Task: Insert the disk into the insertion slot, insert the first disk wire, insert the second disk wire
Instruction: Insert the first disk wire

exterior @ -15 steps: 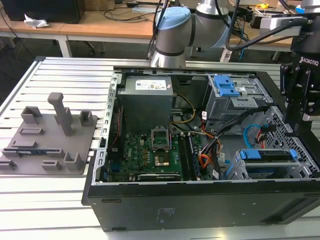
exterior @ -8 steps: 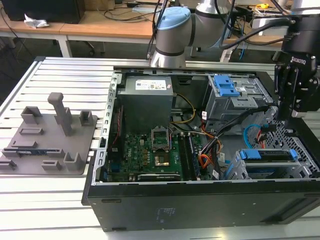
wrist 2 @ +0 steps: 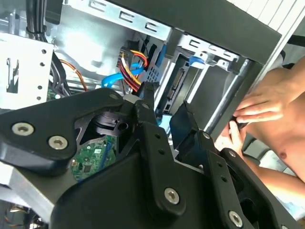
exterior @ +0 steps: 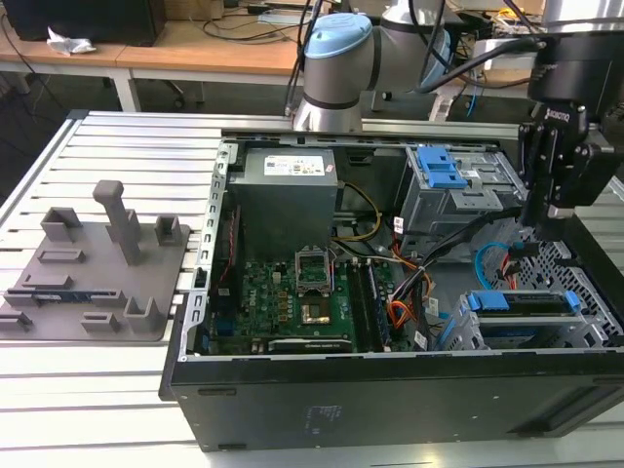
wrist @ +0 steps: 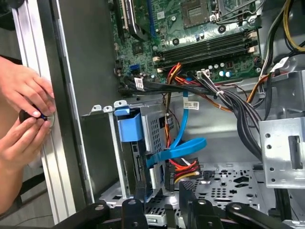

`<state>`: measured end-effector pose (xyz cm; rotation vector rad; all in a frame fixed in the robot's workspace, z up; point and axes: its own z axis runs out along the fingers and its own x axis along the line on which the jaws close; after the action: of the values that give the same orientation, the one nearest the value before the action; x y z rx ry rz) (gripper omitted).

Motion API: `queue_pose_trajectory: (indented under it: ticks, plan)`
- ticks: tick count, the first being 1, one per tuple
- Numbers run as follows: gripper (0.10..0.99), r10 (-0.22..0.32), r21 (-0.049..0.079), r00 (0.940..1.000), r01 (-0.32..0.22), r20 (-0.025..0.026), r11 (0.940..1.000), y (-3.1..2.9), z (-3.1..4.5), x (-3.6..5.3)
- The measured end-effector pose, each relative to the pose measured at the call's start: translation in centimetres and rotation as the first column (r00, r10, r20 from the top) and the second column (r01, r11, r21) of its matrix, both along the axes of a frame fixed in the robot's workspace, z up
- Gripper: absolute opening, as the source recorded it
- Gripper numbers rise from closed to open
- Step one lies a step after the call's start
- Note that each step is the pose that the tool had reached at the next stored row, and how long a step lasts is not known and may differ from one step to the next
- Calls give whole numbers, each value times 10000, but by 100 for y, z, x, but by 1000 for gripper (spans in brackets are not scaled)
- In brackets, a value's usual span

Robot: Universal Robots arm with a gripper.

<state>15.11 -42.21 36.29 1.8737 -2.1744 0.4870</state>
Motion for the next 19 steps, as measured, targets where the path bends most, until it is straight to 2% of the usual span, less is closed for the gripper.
queue_pose_trajectory:
  ticks: [6,7,10,14,16,19]
  plan:
    - [408,227,-2,9997,-227,0,9997,1,-103,-22]
    - [408,602,-13,9982,-602,-1,9982,2,-127,-22]
    - [408,693,-71,9976,-693,-4,9976,43,-182,-94]
    - [408,693,-338,9976,-693,-23,9970,108,-225,-102]
    - [408,691,-537,9976,-692,-37,9962,134,-242,-102]
    - [408,692,-748,9976,-692,-38,9948,150,-264,-102]
